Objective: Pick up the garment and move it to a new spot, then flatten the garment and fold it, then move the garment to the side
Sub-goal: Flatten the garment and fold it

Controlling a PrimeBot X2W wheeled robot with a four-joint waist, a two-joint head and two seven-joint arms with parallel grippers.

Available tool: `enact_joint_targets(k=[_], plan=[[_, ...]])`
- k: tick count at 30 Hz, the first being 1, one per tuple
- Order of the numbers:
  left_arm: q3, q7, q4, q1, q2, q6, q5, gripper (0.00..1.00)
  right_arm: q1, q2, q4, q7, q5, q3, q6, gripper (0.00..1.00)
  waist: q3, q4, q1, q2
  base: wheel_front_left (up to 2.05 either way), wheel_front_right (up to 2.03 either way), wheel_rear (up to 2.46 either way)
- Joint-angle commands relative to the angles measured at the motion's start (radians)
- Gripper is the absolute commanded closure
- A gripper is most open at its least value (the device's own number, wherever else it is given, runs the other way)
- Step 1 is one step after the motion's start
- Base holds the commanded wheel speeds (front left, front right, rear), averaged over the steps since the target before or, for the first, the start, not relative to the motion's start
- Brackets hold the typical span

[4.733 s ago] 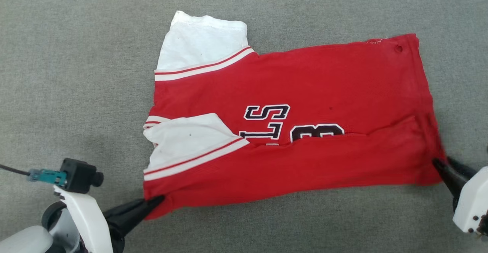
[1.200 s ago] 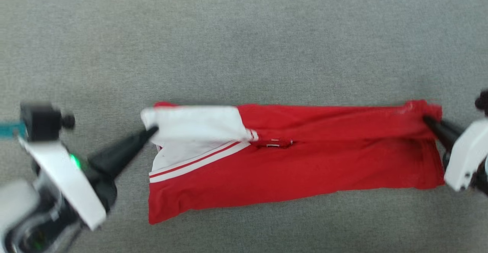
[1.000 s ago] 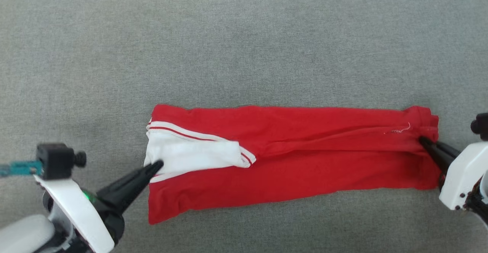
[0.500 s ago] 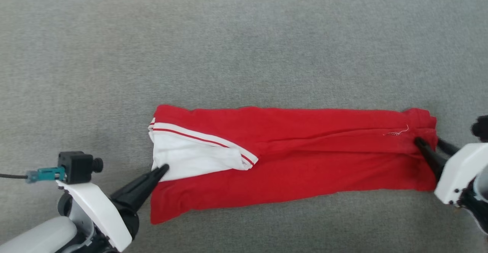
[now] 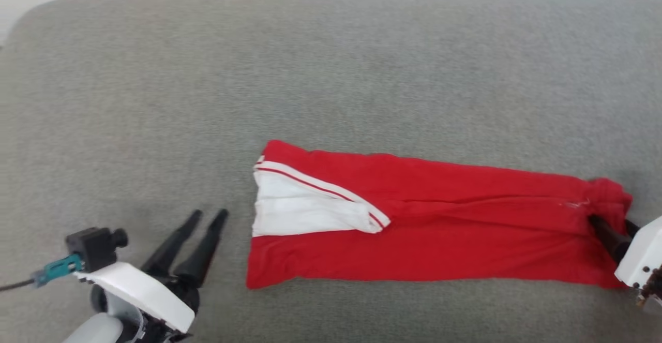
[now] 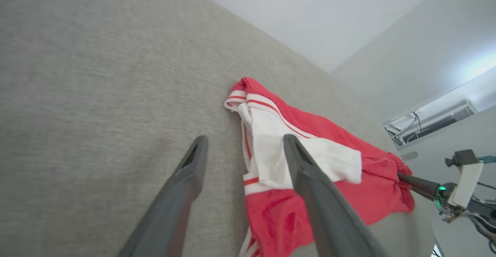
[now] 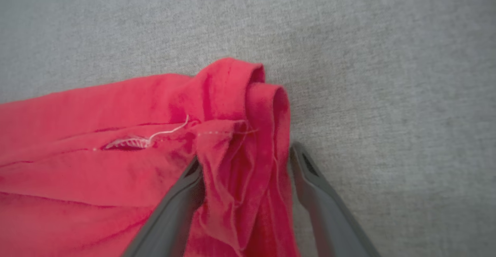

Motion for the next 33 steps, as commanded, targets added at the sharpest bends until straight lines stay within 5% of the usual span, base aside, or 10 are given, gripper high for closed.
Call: enact_joint_targets(k=[1,11,17,18,19,20,21,22,33], plan=[[0.042,-0.005,0.011,0.026,-0.026,0.002,0.044,0.0,0.004,0.016,0.031,0.014,0.006,0.01,0.0,0.0,-0.015,0.027,0.0,-0.0001,0.0,0.0,0.0],[0.424,-0.005,-0.019,0.168,-0.243,0.002,0.66,0.0,0.007,0.01,0.169,0.027,0.014,-0.011,0.0,0.0,-0.045,0.077,0.0,-0.0001,0.0,0.0,0.0],[0.483,-0.005,-0.071,0.214,-0.308,0.002,0.829,0.0,-0.003,0.014,0.214,0.037,0.007,-0.004,0.0,0.0,-0.049,0.084,0.0,-0.0001,0.0,0.0,0.0],[0.49,-0.005,-0.071,0.216,-0.312,0.002,0.856,0.0,-0.006,0.016,0.219,0.039,0.008,-0.001,0.0,0.13,-0.048,0.084,0.0,-0.0001,0.0,0.0,0.0],[0.496,-0.005,-0.069,0.218,-0.316,0.002,0.881,0.0,-0.009,0.017,0.223,0.041,0.011,0.002,0.0,0.48,-0.046,0.084,0.0,-0.0001,0.0,0.0,0.0],[0.502,-0.005,-0.066,0.219,-0.327,0.002,0.887,0.0,-0.014,0.018,0.225,0.043,0.015,0.009,0.0,0.62,-0.045,0.083,0.0,-0.0001,0.0,0.0,0.0],[0.509,-0.005,-0.065,0.22,-0.334,0.002,0.894,0.0,-0.017,0.02,0.224,0.042,0.02,0.015,0.0,0.92,-0.043,0.082,0.0,-0.0001,0.0,0.0,0.0],[0.518,-0.005,-0.063,0.219,-0.335,0.002,0.908,0.0,-0.02,0.021,0.223,0.039,0.026,0.018,0.0,1.0,-0.042,0.08,0.0,-0.0001,0.0,0.0,0.0],[0.531,-0.005,-0.057,0.224,-0.347,0.002,0.938,0.0,-0.042,-0.092,0.176,-0.065,0.051,-0.115,-0.002,1.0,-0.031,0.036,0.0,-0.0001,0.0,0.0,0.0]])
